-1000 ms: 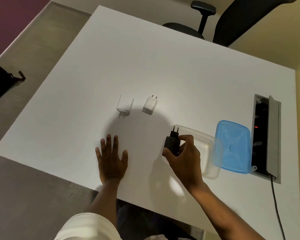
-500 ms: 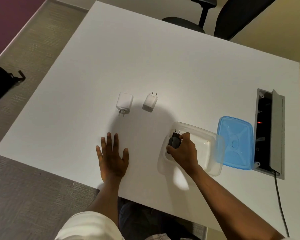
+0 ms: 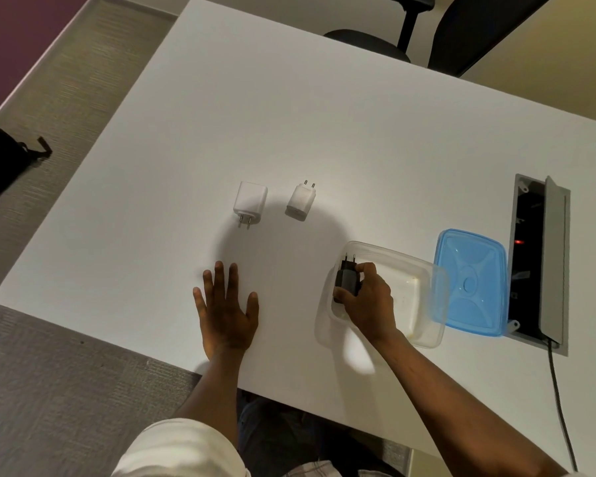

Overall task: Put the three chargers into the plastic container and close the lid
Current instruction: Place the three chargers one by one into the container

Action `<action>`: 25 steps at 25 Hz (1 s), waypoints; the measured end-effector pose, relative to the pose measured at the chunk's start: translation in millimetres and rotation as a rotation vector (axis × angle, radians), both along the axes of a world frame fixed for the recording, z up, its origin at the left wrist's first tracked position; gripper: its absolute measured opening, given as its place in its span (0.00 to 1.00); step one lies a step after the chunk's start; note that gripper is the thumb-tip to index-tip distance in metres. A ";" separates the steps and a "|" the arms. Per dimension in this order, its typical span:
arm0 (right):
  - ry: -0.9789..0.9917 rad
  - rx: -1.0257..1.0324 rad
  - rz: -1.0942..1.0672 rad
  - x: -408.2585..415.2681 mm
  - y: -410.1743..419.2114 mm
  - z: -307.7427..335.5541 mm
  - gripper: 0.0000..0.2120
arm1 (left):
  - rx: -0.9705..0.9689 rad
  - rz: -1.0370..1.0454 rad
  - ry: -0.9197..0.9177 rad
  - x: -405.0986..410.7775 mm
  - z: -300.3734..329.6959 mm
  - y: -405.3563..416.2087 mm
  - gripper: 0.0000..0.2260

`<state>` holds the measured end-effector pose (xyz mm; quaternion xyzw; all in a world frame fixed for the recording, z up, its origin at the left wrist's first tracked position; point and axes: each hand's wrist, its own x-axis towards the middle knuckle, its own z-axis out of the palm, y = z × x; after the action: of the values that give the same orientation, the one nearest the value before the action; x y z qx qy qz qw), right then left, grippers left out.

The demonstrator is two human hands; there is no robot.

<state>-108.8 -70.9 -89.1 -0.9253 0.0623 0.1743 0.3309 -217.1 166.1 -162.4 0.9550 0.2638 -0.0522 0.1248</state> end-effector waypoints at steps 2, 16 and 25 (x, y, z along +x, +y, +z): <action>0.022 0.026 -0.024 0.1 0.4 0.1 0.18 | 0.000 -0.003 -0.002 -0.4 -0.1 0.5 0.31; -0.296 0.143 0.115 27.3 47.0 75.2 0.12 | -0.010 0.014 -0.051 -0.5 -1.8 0.2 0.31; 0.108 -0.124 0.233 137.6 123.2 36.0 0.32 | -0.033 0.019 -0.048 0.1 1.9 -0.5 0.31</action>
<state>28.8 52.2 -53.1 -0.9342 -0.0171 0.2570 0.2467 -217.1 165.6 -160.5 0.9512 0.2690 -0.0325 0.1474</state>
